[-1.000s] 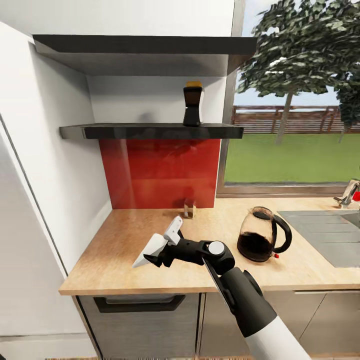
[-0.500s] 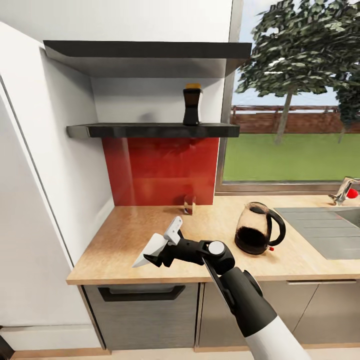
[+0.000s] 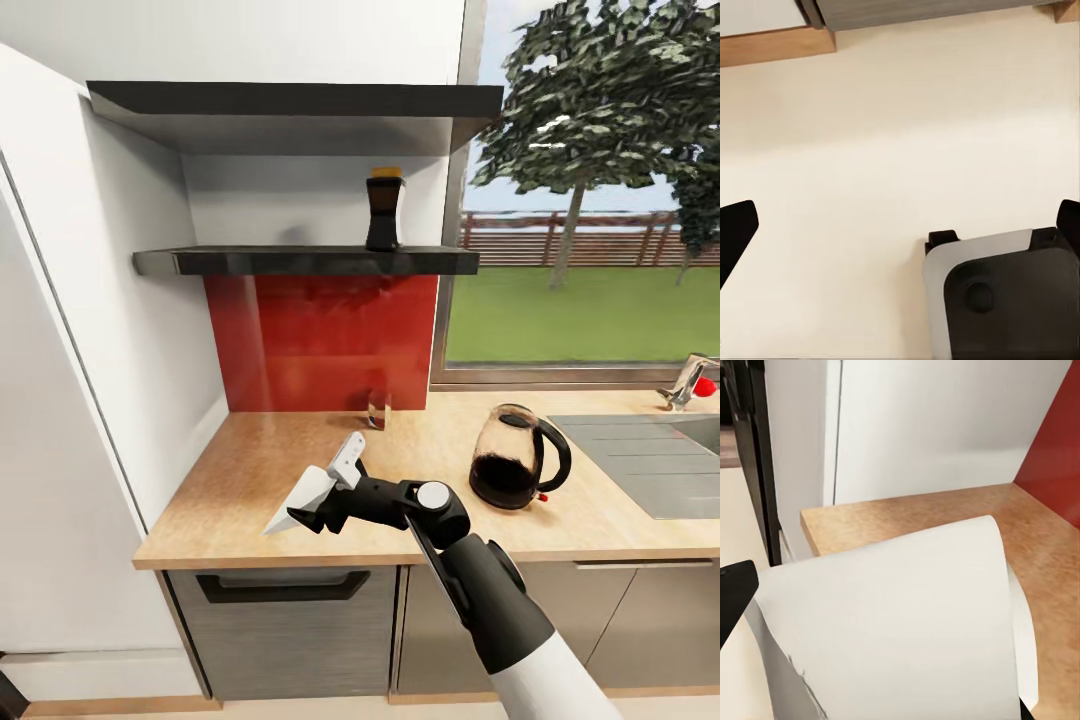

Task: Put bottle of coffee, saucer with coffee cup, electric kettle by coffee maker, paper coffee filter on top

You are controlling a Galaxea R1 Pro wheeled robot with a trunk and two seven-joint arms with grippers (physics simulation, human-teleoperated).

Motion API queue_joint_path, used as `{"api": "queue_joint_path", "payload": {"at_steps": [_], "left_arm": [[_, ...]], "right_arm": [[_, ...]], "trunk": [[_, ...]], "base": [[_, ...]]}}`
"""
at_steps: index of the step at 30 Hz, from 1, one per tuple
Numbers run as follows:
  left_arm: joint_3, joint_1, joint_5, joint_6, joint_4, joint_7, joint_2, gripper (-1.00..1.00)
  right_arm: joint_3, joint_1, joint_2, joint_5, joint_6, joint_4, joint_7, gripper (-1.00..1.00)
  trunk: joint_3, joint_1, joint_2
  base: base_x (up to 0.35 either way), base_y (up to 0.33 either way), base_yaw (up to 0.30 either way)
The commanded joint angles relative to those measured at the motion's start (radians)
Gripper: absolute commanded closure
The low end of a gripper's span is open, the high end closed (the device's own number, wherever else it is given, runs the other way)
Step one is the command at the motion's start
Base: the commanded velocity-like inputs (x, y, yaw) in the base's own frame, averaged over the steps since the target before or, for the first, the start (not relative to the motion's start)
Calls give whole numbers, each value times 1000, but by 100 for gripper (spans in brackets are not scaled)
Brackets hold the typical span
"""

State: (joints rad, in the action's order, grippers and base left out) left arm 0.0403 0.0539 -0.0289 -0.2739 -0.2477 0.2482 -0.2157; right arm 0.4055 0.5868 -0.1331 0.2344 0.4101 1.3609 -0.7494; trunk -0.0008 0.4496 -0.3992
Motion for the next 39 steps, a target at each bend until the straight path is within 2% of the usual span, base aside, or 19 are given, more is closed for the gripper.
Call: {"api": "queue_joint_path", "payload": {"at_steps": [1, 24, 30, 33, 34, 39], "left_arm": [[4, 0, -3, -3, 1, 5, 1, -100], [3, -2, -3, -4, -8, 5, 9, -100], [3, 2, -3, -22, -9, 4, 9, -100], [4, 10, -3, -45, -41, 5, 12, -100], [4, 11, -3, -48, -86, 5, 14, -100], [5, 12, -2, -51, -136, 4, 15, -100]], "right_arm": [[-1, 0, 0, 5, 6, 2, -7, 100], [1, 0, -1, 3, 5, 4, -7, 100], [0, 0, 0, 5, 5, 4, -7, 100], [0, 0, 5, 6, 4, 3, -7, 100], [0, 0, 13, 5, 4, 3, -7, 100], [0, 0, 20, 5, 3, 3, -7, 100]], "trunk": [[0, 0, -1], [0, 0, -1], [0, 0, -1], [0, 0, -1], [0, 0, -1], [0, 0, -1]], "base": [[0, 0, -14], [-2, 1, -238], [-87, 144, -269], [-6, 20, -269], [-1, 5, -269], [-1, 2, -269]]}}
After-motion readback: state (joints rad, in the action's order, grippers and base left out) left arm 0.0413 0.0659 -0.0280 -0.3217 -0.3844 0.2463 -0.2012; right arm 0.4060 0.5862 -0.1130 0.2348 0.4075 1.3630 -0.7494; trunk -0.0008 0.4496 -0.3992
